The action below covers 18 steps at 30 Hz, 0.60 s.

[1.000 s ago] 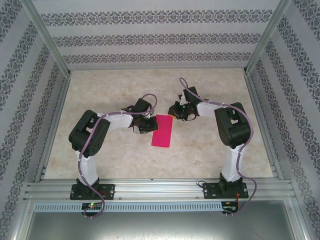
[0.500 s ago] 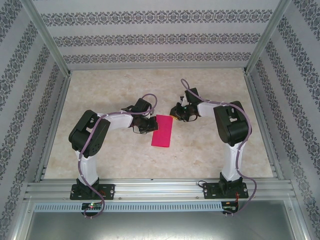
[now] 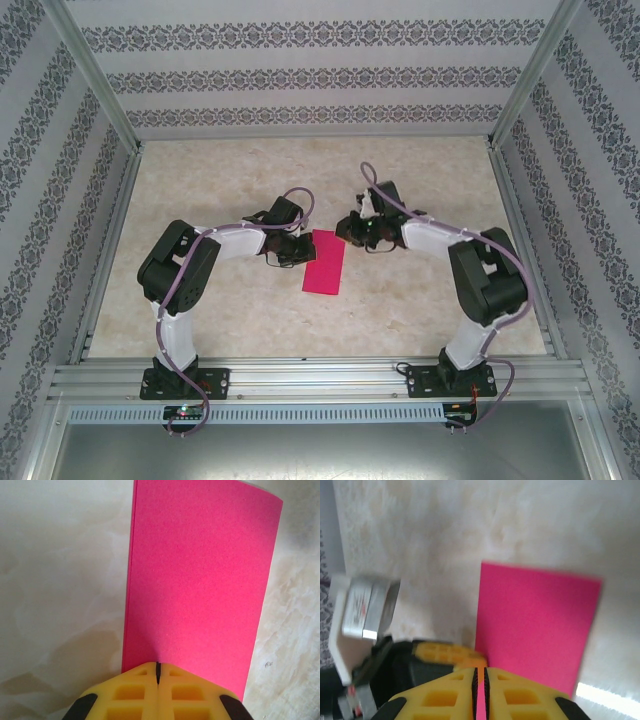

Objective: Fold a paper plane with a square sheet of paper (pick it up from the middle)
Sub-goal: Fold the square sheet of paper in half at the center of the table.

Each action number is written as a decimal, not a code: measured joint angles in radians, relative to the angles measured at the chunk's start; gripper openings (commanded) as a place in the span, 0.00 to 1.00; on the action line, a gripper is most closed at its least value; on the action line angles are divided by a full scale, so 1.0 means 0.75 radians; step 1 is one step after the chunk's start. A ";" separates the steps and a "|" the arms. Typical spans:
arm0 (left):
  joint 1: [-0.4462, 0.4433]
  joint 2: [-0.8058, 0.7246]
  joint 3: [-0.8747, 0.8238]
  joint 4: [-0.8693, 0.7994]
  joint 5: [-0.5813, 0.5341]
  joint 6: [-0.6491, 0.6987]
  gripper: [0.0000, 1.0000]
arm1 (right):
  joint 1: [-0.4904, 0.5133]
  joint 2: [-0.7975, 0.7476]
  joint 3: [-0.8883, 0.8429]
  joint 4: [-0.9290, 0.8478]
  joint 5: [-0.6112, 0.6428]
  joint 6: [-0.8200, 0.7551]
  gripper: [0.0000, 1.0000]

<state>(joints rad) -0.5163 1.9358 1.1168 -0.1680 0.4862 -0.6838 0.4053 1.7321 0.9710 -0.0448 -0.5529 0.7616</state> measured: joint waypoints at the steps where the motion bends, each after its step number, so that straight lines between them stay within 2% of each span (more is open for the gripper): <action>1: 0.000 0.000 0.000 0.000 -0.001 0.000 0.00 | 0.026 -0.033 -0.055 0.020 0.006 0.013 0.15; 6: 0.000 0.000 0.000 0.000 -0.001 0.000 0.00 | 0.151 -0.115 -0.284 0.108 0.016 0.079 0.16; 10: 0.000 0.000 -0.002 0.001 0.000 0.000 0.00 | 0.218 -0.116 -0.348 0.166 0.012 0.104 0.16; 18: 0.000 -0.001 -0.006 0.009 0.000 0.000 0.00 | 0.225 -0.089 -0.425 0.231 0.030 0.104 0.16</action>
<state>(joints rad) -0.5163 1.9354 1.1122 -0.1612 0.4862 -0.6838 0.5739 1.6657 0.6525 0.1284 -0.5304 0.8394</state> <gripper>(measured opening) 0.059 0.160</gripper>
